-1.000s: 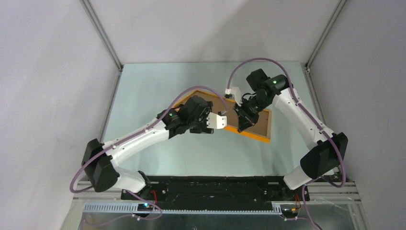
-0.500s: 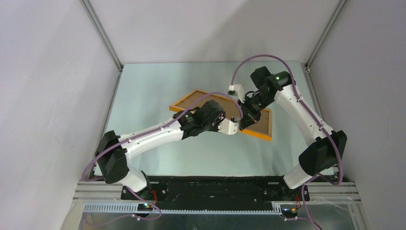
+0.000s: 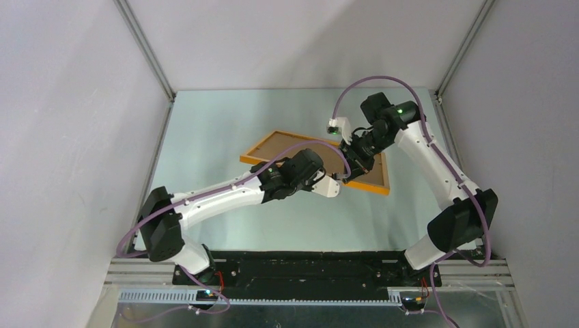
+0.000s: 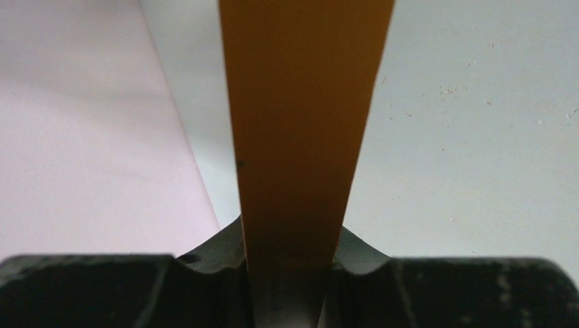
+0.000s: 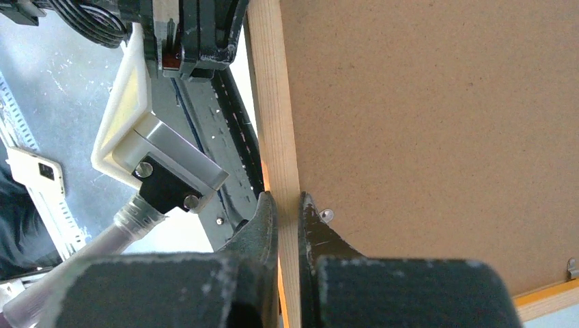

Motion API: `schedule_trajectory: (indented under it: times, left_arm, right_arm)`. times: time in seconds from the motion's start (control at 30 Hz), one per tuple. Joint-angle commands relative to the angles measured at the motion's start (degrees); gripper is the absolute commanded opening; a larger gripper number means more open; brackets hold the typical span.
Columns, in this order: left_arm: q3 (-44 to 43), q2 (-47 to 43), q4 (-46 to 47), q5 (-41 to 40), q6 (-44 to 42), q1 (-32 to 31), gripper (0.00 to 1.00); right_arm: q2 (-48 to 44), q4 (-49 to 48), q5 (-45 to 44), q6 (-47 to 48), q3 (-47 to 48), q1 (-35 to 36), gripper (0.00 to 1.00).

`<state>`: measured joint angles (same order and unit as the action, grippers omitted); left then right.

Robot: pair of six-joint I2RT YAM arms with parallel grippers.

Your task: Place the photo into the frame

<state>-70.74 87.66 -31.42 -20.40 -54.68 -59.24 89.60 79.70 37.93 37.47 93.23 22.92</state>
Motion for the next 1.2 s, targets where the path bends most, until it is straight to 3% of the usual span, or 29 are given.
schedule_trajectory:
  times: [0.0, 0.23, 0.37, 0.67, 1.17]
  left_arm:
    - [-3.8, -4.0, -2.9, -1.3, 4.4, -1.2, 0.00]
    - [-6.5, -6.6, -7.8, 1.4, 6.5, -1.2, 0.00]
    - [-7.2, -7.8, -10.1, 2.5, 7.4, -1.2, 0.00]
    - [-7.6, -10.5, -15.9, 3.7, 7.3, -1.2, 0.00]
    - [-16.3, -10.0, -26.7, 6.1, 6.8, -1.1, 0.00]
  right_arm:
    - [-3.7, -3.3, -3.0, -3.9, 3.3, -0.6, 0.02]
    - [-7.3, -6.8, -6.9, -7.2, 3.5, -0.6, 0.47]
    - [-10.6, -8.8, -9.4, -8.2, 2.9, -0.8, 0.61]
    - [-21.6, -12.3, -13.7, -7.1, -1.7, 0.0, 0.76]
    - [-30.6, -13.8, -21.2, -8.4, -6.9, 12.4, 0.83]
